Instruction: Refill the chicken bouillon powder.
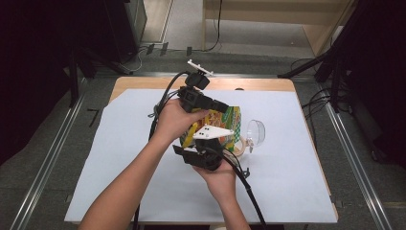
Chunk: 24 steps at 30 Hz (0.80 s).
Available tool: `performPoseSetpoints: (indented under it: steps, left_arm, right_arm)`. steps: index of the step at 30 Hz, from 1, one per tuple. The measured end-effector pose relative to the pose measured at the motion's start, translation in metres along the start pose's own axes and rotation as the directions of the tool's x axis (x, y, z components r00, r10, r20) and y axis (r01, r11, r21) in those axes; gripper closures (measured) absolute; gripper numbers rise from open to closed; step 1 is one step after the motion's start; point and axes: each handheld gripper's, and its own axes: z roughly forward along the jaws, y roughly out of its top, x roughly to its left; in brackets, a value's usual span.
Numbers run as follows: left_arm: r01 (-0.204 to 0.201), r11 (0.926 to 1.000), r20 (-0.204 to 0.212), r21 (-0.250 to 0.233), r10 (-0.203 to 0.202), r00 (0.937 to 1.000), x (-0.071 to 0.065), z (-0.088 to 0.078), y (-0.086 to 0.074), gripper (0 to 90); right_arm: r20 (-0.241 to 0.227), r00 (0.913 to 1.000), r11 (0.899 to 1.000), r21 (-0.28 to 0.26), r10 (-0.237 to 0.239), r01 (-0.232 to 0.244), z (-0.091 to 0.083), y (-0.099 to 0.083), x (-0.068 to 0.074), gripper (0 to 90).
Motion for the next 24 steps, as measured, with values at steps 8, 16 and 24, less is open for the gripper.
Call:
performPoseSetpoints:
  steps: [8,16,24]
  left_arm:
    - [-0.031,0.9995,-0.014,-0.005,0.031,0.9994,-0.004,-0.001,-0.008,80.1]
    - [-0.013,0.9999,0.006,-0.01,0.013,0.9999,0.002,-0.002,-0.017,80.3]
    - [-0.007,0.9998,0.041,-0.017,0.007,0.9991,0.004,-0.003,-0.024,80.2]
  right_arm:
    - [0.001,0.9996,1.0,-0.002,-0.027,0.027,0.003,-0.007,0.001,62.9]
    - [-0.011,0.9994,0.999,0.005,-0.033,0.033,0.006,-0.013,0.001,60.2]
    - [-0.026,0.9994,1.0,0.009,-0.023,0.023,0.008,-0.019,-0.001,55.6]
